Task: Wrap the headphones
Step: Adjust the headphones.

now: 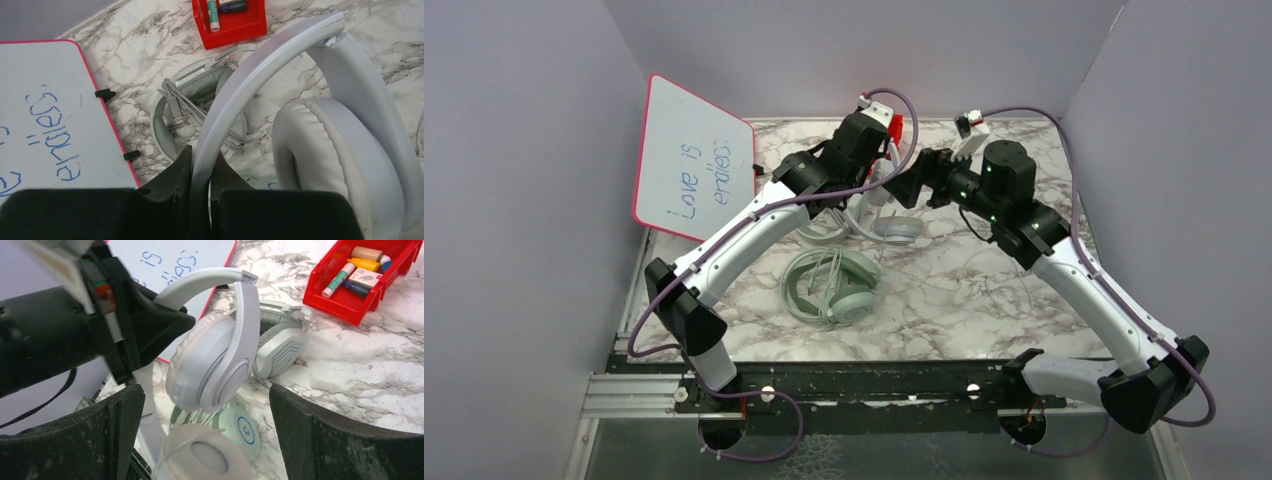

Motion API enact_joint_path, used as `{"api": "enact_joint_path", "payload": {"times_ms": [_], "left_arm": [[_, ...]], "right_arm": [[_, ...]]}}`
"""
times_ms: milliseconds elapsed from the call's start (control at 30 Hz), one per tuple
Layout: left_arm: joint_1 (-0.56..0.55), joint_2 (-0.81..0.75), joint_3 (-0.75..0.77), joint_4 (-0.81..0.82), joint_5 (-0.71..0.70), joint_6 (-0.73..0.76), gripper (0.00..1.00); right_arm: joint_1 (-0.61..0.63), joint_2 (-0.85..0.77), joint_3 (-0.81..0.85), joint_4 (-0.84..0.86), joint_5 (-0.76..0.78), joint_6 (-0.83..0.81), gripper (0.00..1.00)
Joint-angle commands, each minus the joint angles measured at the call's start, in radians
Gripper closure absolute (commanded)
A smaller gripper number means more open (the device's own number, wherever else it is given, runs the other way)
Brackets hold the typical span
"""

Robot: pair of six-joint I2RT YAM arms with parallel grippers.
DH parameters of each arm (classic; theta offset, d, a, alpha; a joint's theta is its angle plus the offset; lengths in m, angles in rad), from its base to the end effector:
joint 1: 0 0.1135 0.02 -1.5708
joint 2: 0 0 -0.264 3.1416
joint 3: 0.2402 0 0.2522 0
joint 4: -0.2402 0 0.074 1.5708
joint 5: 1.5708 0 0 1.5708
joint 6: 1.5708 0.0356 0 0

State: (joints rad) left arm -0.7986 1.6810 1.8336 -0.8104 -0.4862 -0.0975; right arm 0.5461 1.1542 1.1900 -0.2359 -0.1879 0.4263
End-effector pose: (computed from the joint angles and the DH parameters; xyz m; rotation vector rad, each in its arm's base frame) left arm 0.2669 -0.2502 0.4080 0.4870 2.0859 0.0229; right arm 0.2210 0.1421 0.4020 -0.2524 1.8336 0.8587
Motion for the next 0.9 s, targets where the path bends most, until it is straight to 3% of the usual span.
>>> {"api": "enact_joint_path", "payload": {"times_ms": [0, 167, 300, 700, 867], "left_arm": [[-0.002, -0.051, 0.005, 0.04, 0.043, -0.024, 1.0], [-0.002, -0.045, 0.018, 0.037, 0.046, -0.023, 1.0], [-0.002, -0.039, 0.023, 0.024, 0.041, -0.017, 1.0], [-0.001, -0.013, 0.038, 0.006, 0.025, -0.009, 1.0], [-0.002, -0.037, 0.03, 0.001, 0.042, -0.009, 1.0]], "right_arm": [[0.006, 0.062, 0.033, 0.012, 0.001, -0.011, 0.0], [0.029, 0.147, 0.059, 0.004, 0.016, -0.011, 0.0], [0.056, 0.164, 0.07, -0.023, 0.119, -0.075, 0.01], [0.109, 0.192, 0.063, -0.004, 0.123, -0.12, 0.0], [0.107, 0.205, 0.088, -0.122, 0.384, -0.161, 0.04]]}}
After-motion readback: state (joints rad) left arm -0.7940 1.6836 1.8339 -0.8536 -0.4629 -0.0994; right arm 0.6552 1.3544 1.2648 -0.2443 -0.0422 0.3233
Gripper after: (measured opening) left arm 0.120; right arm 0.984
